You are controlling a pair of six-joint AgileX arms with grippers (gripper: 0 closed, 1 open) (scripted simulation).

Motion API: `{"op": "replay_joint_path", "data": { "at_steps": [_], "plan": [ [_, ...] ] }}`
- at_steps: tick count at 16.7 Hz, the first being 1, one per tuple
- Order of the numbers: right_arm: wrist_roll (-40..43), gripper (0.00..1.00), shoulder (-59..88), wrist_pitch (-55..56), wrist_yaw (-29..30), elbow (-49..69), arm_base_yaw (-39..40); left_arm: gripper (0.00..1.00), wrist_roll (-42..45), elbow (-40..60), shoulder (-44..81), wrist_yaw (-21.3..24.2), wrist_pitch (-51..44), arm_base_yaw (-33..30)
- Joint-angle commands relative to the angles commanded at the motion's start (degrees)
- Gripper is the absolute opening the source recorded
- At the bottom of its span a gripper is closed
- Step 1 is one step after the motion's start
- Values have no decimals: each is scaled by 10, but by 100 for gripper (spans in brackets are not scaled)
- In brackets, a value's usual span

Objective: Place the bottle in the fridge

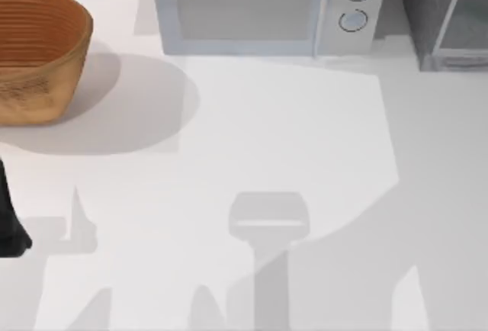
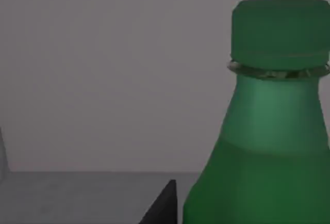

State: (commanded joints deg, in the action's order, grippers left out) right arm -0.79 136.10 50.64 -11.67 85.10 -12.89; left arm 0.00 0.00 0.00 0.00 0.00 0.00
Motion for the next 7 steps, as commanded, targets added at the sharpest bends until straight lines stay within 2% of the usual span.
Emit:
{"op": "replay_joint_path", "data": {
  "at_steps": [1, 2, 7],
  "plan": [
    [0, 98, 0, 0, 0, 0, 0, 100, 0, 0, 0, 0, 0, 0],
    [0, 100, 0, 0, 0, 0, 0, 100, 0, 0, 0, 0, 0, 0],
    [0, 100, 0, 0, 0, 0, 0, 100, 0, 0, 0, 0, 0, 0]
  ]
}}
